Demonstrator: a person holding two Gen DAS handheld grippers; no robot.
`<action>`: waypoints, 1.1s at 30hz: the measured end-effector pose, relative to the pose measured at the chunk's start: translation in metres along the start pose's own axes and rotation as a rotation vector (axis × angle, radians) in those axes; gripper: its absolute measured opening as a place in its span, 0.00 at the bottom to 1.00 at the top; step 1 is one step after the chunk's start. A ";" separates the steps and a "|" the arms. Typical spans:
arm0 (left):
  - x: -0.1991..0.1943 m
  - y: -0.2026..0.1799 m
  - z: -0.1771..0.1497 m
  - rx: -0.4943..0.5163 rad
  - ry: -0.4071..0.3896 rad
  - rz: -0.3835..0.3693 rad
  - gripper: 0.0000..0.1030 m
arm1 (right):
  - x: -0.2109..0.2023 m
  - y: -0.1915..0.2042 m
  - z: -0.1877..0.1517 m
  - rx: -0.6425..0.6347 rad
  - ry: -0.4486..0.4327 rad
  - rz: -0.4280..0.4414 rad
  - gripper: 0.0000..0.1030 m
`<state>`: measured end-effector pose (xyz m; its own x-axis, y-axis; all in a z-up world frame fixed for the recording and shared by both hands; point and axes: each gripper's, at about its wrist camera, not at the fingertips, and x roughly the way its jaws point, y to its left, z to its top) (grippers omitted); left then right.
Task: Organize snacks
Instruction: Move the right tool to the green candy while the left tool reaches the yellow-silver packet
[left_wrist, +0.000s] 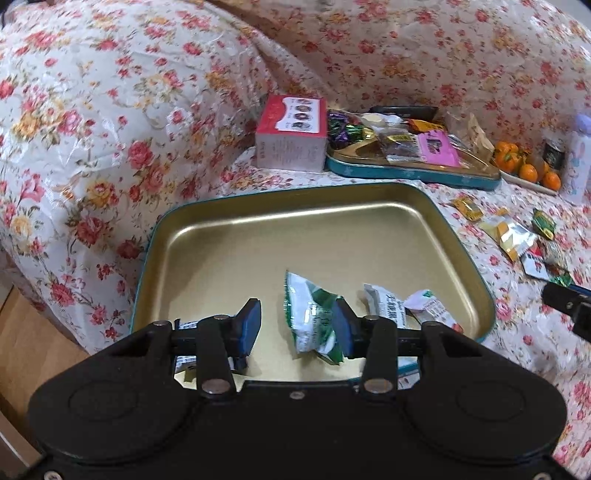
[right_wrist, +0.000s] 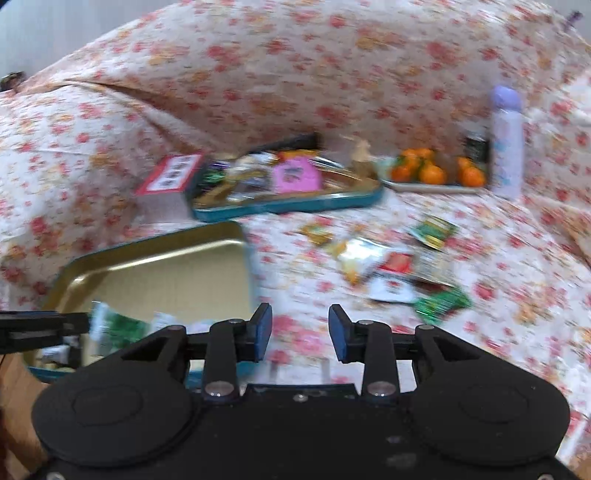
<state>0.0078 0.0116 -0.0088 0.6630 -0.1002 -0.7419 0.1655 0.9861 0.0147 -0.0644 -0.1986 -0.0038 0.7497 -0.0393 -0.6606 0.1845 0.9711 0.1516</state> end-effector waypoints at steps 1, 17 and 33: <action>0.000 -0.002 -0.001 0.010 -0.002 -0.002 0.49 | 0.001 -0.009 -0.003 0.015 0.007 -0.017 0.35; -0.012 -0.056 -0.020 0.093 -0.035 -0.035 0.50 | 0.017 -0.112 -0.018 0.246 0.027 -0.125 0.35; -0.011 -0.108 -0.008 0.101 0.020 -0.114 0.50 | 0.075 -0.112 0.006 0.330 0.043 -0.062 0.34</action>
<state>-0.0234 -0.0922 -0.0074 0.6210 -0.2074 -0.7559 0.3126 0.9499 -0.0039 -0.0249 -0.3114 -0.0663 0.7046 -0.0790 -0.7051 0.4297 0.8383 0.3355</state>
